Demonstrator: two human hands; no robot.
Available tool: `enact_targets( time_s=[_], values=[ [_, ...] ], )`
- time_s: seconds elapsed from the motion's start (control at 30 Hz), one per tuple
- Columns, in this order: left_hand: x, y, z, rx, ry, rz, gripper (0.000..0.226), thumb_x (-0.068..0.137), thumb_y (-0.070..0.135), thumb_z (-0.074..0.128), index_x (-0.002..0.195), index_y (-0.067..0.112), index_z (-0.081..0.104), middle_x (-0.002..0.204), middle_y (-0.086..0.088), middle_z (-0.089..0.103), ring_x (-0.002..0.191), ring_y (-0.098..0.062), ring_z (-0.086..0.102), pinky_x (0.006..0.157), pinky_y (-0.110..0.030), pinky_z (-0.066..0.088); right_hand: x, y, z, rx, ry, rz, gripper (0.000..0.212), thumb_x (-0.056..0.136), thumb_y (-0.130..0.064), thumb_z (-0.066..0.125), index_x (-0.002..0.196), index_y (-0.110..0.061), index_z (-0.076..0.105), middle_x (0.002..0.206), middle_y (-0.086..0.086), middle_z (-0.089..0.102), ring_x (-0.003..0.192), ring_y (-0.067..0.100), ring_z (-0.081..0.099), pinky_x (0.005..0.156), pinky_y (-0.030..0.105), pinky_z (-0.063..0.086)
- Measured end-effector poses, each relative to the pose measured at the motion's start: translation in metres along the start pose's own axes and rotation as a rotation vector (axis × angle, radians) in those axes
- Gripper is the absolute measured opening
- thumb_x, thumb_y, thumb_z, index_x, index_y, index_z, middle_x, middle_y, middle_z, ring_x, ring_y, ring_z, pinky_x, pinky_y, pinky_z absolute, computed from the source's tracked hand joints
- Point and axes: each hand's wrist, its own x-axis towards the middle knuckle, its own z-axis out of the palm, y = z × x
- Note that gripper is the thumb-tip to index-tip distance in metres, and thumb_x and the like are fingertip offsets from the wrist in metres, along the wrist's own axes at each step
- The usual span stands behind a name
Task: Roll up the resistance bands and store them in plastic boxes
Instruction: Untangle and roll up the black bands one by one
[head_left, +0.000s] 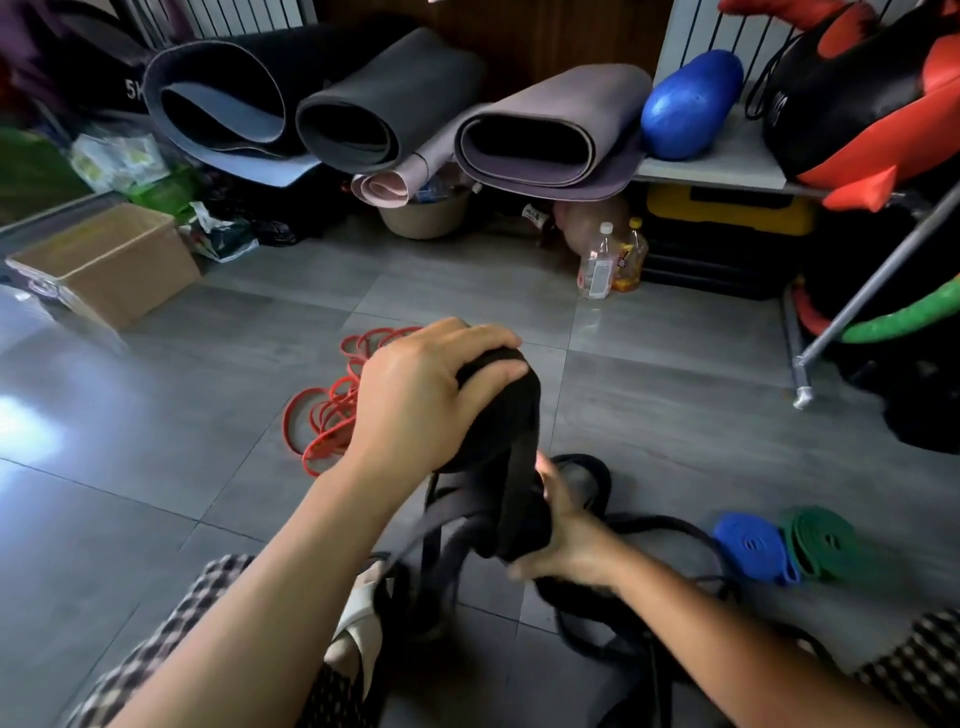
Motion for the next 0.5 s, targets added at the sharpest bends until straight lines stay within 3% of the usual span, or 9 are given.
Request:
enact_targets(
  time_s=[0.07,0.13,0.17,0.27,0.33,0.4,0.5],
  values=[
    [0.000,-0.002,-0.005,-0.023,0.033,-0.022,0.037,0.079,0.046,0.050,0.095,0.023,0.073,0.088,0.005,0.070,0.082,-0.012,0.063,0.076,-0.030,0.048,0.002,-0.008,0.017,-0.041,0.050,0.003,0.107,0.065,-0.020,0.080,0.145,-0.030,0.009,0.137,-0.006,0.041,0.126,0.013,0.042,0.099,0.026,0.038],
    [-0.001,-0.011,-0.014,-0.028,0.057,-0.058,0.037,0.078,0.046,0.050,0.094,0.022,0.073,0.088,0.003,0.070,0.082,-0.016,0.064,0.076,-0.034,0.051,0.006,-0.012,0.013,-0.105,0.115,-0.035,0.074,0.065,-0.021,0.080,0.126,-0.026,0.038,0.125,-0.003,0.049,0.115,0.014,0.049,0.093,0.030,0.042],
    [-0.002,-0.018,-0.019,-0.018,0.062,-0.078,0.036,0.077,0.046,0.050,0.093,0.024,0.073,0.088,0.002,0.070,0.082,-0.018,0.064,0.076,-0.037,0.052,0.008,-0.013,0.007,-0.134,0.113,-0.032,0.068,0.062,-0.022,0.082,0.118,-0.025,0.043,0.120,0.000,0.049,0.113,0.017,0.050,0.093,0.034,0.044],
    [-0.004,-0.042,-0.036,0.044,0.056,-0.167,0.036,0.074,0.051,0.047,0.090,0.030,0.071,0.090,0.002,0.070,0.084,-0.021,0.065,0.077,-0.037,0.052,0.007,-0.022,-0.022,-0.272,-0.028,0.076,0.067,0.061,-0.025,0.084,0.116,-0.021,0.045,0.111,0.002,0.044,0.105,0.021,0.050,0.093,0.035,0.044],
    [-0.007,-0.057,-0.044,0.109,0.053,-0.220,0.039,0.073,0.051,0.051,0.092,0.025,0.073,0.092,0.002,0.070,0.086,-0.022,0.064,0.077,-0.033,0.050,-0.002,-0.034,-0.041,-0.193,-0.057,0.066,0.040,0.070,-0.021,0.078,0.100,-0.022,0.051,0.098,-0.002,0.054,0.088,0.015,0.055,0.078,0.029,0.046],
    [-0.009,-0.067,-0.047,0.159,0.023,-0.273,0.037,0.073,0.046,0.053,0.094,0.023,0.073,0.093,0.000,0.070,0.088,-0.024,0.063,0.076,-0.032,0.047,-0.011,-0.048,-0.053,-0.166,0.055,0.000,0.014,0.078,-0.017,0.067,0.084,-0.022,0.054,0.081,-0.005,0.063,0.071,0.010,0.056,0.062,0.020,0.042],
    [-0.013,-0.069,-0.043,0.202,-0.126,-0.275,0.039,0.070,0.047,0.050,0.094,0.027,0.073,0.094,0.003,0.069,0.092,-0.023,0.062,0.074,-0.029,0.044,-0.017,-0.067,-0.061,-0.034,0.291,-0.048,0.007,0.085,-0.014,0.056,0.078,-0.015,0.055,0.069,0.001,0.064,0.063,0.015,0.055,0.059,0.026,0.039]
  ],
)
